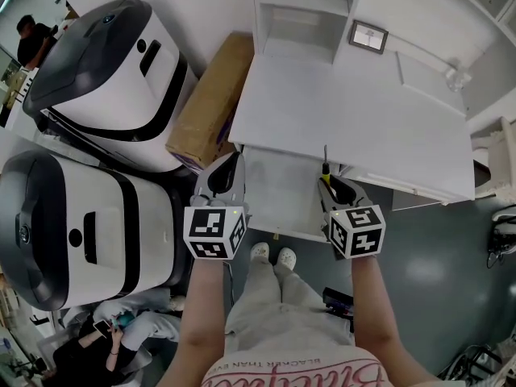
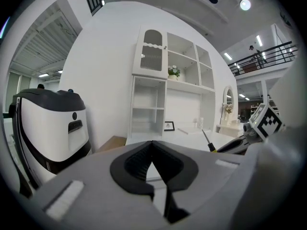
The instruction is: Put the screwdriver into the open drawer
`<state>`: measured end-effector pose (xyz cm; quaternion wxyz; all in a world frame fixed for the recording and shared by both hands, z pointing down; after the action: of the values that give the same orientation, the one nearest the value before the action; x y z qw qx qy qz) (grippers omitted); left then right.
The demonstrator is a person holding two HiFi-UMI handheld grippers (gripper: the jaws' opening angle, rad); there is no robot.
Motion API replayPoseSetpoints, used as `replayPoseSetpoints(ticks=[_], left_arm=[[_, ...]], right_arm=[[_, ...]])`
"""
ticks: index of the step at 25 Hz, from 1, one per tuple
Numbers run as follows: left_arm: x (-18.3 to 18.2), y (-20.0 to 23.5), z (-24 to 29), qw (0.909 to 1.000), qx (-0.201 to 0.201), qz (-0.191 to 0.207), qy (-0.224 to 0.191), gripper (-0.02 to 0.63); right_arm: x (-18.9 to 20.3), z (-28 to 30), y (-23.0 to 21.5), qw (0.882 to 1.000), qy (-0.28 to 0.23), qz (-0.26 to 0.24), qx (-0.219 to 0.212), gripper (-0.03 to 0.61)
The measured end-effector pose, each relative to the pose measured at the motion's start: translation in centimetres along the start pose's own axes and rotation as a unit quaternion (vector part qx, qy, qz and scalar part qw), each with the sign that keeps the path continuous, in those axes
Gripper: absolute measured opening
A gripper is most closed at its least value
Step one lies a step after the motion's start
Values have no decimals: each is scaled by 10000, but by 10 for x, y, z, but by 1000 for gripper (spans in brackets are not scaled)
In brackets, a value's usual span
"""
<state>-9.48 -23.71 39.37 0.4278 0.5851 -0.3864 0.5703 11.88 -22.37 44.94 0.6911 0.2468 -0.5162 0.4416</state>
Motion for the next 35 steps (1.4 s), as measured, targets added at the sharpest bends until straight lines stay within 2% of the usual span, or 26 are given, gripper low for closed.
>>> replayPoseSetpoints(ticks=[11,19,28,35], left_arm=[[36,17,3,9993,57,-152,347,8],[52,26,10,9982,145,-232,528,9],[66,37,22,9968,285,-284,694,9],[82,42,31,9951,362,-371,842,9]], right_arm=[[52,22,8,9975,669,219,37,74],[84,43,5,9913,1198,528,90,74],[124,72,0,9763,1970,888,93,74],[162,91,-7,9595,2542,1192,226,74]])
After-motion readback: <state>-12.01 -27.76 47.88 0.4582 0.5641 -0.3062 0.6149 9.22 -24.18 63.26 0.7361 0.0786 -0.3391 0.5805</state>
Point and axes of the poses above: the fingertips, and each gripper's own axes: z forward along the fingers, y to its left, x out of its underside, the point moved 4 cm from there along -z, backward along the fingers, and after that the axes turned 13 degrees about -y, right-handed, at the moved point
